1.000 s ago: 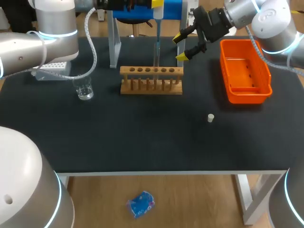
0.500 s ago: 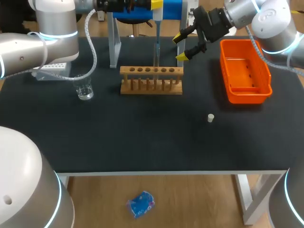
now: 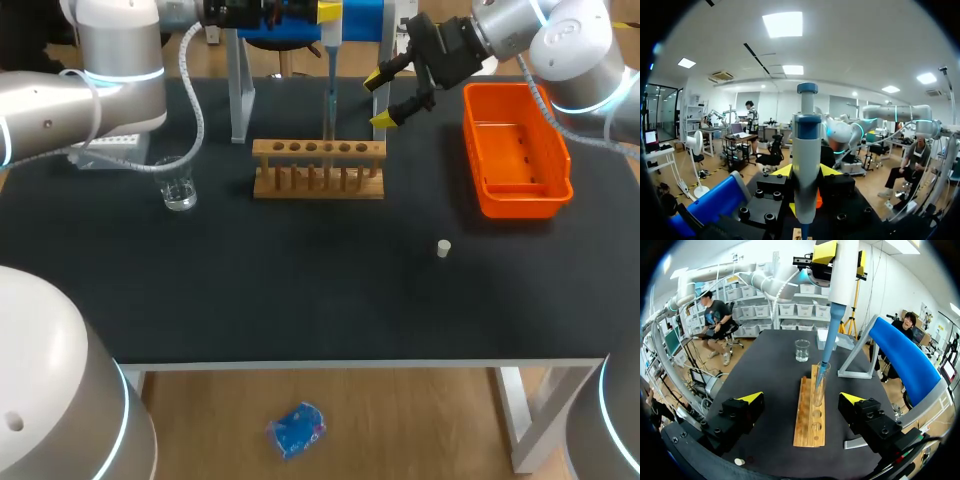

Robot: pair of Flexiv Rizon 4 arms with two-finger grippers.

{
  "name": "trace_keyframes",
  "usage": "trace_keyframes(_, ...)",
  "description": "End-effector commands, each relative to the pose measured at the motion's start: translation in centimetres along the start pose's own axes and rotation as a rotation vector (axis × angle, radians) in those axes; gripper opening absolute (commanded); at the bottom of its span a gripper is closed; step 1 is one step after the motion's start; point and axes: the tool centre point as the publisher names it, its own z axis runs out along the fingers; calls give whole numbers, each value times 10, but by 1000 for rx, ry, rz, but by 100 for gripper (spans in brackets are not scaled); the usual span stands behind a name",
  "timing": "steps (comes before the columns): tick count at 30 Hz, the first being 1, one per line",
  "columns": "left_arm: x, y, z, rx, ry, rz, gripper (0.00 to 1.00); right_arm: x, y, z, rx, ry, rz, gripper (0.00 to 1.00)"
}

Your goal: Invert the test tube, pick up the pipette, mount the tip to pipette, aspirate from beaker and dispense into the tube, eject the tip, return the pipette, and cap with the stopper.

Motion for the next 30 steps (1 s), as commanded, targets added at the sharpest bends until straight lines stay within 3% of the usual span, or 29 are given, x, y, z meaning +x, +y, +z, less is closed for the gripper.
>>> trace_keyframes(1,-2,2,1,3,4,-3,0,-1,0,-1,1,3,0,100)
trace_keyframes(30,-3,11,-1,16,-9,-18,0,-1,0,-1,1,3,0,100)
